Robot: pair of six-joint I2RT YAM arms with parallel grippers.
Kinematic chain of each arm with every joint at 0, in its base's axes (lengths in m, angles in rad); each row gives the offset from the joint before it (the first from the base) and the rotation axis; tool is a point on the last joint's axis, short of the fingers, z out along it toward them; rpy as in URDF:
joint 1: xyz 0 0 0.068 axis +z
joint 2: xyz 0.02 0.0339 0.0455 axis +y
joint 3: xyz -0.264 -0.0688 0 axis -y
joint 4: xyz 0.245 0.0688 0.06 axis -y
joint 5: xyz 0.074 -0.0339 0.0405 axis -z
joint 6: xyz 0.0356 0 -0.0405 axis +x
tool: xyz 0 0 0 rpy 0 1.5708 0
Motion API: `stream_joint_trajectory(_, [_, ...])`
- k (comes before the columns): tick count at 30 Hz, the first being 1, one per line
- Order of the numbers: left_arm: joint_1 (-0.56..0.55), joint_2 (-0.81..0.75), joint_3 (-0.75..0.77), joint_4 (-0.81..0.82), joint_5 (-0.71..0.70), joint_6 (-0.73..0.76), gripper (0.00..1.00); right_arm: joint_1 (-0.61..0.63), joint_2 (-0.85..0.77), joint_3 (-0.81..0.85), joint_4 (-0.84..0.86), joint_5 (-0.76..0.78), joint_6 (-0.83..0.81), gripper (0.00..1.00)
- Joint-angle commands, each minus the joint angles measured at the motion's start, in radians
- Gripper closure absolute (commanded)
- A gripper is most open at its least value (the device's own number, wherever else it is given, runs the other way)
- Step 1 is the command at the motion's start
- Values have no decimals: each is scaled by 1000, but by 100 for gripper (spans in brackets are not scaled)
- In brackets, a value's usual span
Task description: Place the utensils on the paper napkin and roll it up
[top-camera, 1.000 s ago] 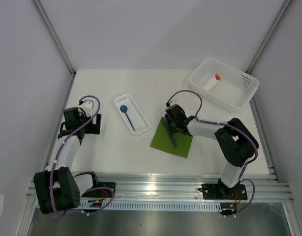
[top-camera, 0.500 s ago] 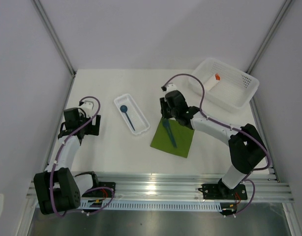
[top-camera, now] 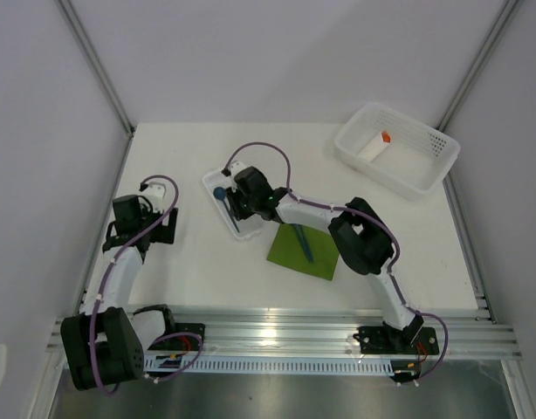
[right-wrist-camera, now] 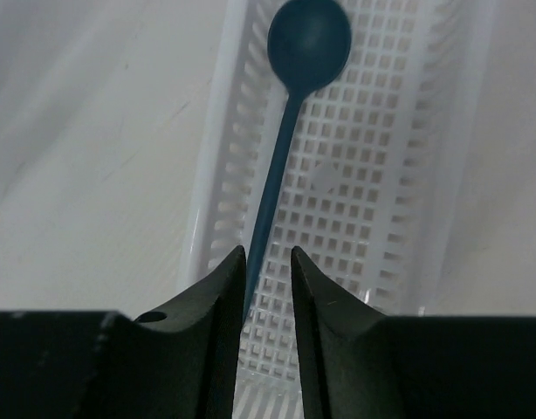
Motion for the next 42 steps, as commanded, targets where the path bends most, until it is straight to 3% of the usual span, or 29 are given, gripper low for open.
stream_joint_trajectory(1, [9, 21, 1, 13, -17, 10, 1, 17, 25, 64, -5, -63, -21, 69])
stream_joint_trajectory(13, [7, 32, -2, 31, -25, 17, 1, 60, 147, 154, -67, 11, -30, 67])
stream_joint_trajectory(20, [9, 46, -4, 42, -30, 25, 0, 83, 193, 191, -171, 168, -30, 69])
stream_joint_trajectory(22, [9, 51, -7, 44, -30, 25, 0, 83, 195, 177, -183, 193, -15, 72])
stream_joint_trajectory(26, [9, 49, -6, 45, -30, 27, 0, 83, 175, 133, -162, 214, 5, 89])
stream_joint_trajectory(32, [9, 44, -6, 45, -28, 28, 1, 83, 109, 104, -131, 219, 49, 100])
stream_joint_trajectory(42, [9, 41, -7, 44, -20, 28, 0, 47, -41, 18, 39, 153, 149, 100])
